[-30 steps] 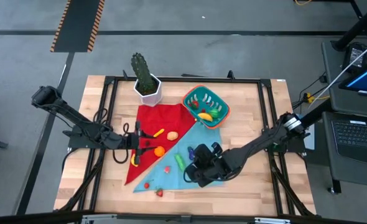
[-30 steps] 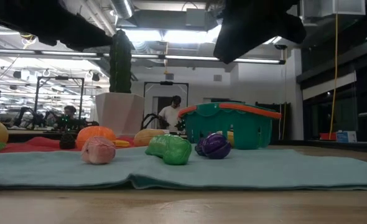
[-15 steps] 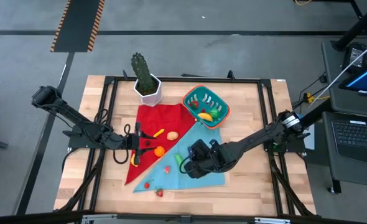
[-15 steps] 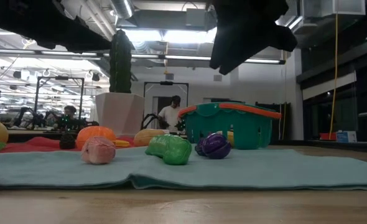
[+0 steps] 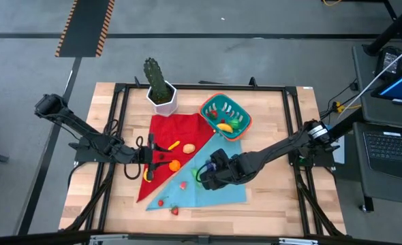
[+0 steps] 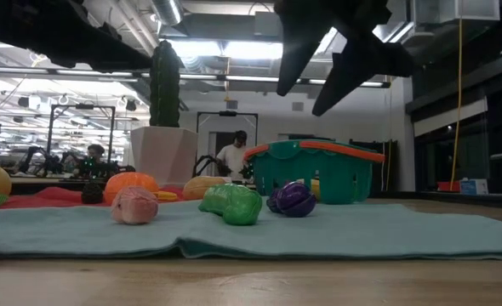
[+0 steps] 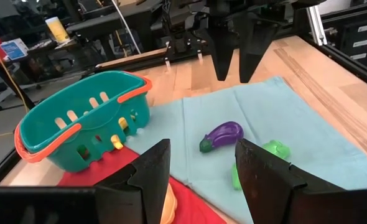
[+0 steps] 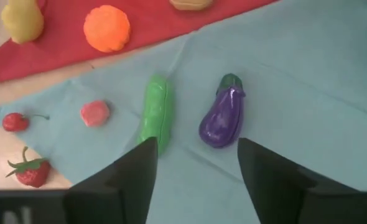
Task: Build produce basket
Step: Put the purple eggplant into the blue basket
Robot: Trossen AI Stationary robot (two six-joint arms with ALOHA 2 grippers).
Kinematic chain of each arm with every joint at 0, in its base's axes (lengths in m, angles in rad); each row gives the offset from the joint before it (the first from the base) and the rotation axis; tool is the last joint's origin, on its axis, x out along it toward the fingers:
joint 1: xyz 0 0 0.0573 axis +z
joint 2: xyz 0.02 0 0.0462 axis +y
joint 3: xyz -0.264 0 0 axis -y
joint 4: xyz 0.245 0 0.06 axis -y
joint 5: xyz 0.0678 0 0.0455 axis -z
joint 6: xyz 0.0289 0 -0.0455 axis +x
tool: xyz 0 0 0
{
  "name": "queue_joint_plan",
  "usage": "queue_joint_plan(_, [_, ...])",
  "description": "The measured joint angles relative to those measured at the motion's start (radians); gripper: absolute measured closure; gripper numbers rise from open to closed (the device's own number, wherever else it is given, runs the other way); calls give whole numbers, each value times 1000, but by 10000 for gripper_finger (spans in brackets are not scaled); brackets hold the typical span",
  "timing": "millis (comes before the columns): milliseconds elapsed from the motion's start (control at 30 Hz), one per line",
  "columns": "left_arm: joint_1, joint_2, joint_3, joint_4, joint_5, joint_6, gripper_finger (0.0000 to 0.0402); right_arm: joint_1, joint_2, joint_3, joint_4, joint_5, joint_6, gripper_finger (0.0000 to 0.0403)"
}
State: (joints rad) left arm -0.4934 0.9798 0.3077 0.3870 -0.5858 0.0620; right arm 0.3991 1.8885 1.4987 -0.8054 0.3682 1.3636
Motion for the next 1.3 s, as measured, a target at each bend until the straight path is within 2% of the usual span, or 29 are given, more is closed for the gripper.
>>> queue_joint_plan(300, [0, 0, 0, -13, 0, 0, 229, -37, 78, -1, -8, -82, 48, 173])
queue_joint_plan(700, [0, 0, 0, -52, 4, -3, 229, -74, 126, -1, 50, -82, 51, 171])
queue_joint_plan(1300, [0, 0, 0, -68, 4, -7, 229, -82, 197, -1, 45, -85, 70, 171])
